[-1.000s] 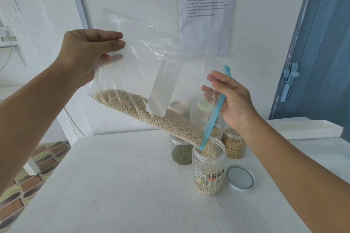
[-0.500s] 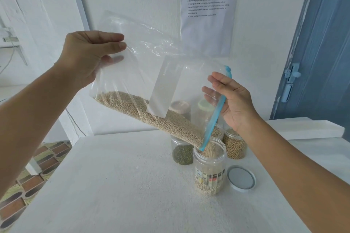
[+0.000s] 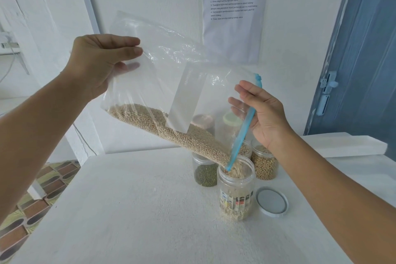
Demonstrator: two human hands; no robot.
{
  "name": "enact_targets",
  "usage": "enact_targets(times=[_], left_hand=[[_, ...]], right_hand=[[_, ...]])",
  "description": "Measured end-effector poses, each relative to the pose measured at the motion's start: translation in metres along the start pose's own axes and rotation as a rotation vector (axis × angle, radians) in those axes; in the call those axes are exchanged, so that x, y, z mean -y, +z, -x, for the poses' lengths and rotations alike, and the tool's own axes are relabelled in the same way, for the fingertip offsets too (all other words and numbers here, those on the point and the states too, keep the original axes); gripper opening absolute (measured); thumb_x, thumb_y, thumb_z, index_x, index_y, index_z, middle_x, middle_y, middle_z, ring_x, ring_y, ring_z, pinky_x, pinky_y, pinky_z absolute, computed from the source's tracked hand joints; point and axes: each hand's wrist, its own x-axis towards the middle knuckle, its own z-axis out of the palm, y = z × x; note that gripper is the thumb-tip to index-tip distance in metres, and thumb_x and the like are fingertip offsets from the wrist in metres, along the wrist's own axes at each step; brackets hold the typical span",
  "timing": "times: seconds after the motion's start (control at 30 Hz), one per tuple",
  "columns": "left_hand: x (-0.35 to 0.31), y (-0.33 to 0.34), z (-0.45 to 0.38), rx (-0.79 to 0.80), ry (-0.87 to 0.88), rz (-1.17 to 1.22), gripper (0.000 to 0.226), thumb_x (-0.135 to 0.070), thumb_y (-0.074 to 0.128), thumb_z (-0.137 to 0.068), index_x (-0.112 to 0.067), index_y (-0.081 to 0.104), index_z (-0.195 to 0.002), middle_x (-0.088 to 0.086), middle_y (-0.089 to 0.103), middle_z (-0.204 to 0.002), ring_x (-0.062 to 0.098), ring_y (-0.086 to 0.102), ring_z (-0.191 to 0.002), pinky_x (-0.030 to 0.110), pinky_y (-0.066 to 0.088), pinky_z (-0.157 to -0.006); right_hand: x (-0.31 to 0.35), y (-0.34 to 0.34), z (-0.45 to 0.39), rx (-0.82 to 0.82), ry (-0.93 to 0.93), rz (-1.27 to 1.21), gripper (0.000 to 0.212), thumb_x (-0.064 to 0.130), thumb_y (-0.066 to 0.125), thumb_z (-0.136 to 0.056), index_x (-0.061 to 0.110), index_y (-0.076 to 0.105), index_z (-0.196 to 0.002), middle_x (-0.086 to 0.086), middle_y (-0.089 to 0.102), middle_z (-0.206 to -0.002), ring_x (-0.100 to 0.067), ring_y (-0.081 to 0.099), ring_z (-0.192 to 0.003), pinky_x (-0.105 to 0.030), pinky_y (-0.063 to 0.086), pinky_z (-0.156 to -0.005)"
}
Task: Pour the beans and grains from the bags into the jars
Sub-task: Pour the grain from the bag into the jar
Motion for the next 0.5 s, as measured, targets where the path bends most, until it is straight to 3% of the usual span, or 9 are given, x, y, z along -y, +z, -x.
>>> enact_targets(times=[0.5], left_hand=[[0.001,-0.0026,0.0007,0.01,0.004,0.002,0.016,0.0,0.085,-0.077,-0.012,0.083,-0.087,0.004,0.079,-0.086,0.019,0.071,-0.088,0.04,0.063,-0.09]], right_hand=[[-0.0011,0.0012,0.0018,0.003,0.006,0.001,0.023,-0.001,0.069,-0.093,0.012,0.076,-0.111,-0.004,0.078,-0.112,-0.031,0.077,-0.097,-0.036,0.063,-0.082]])
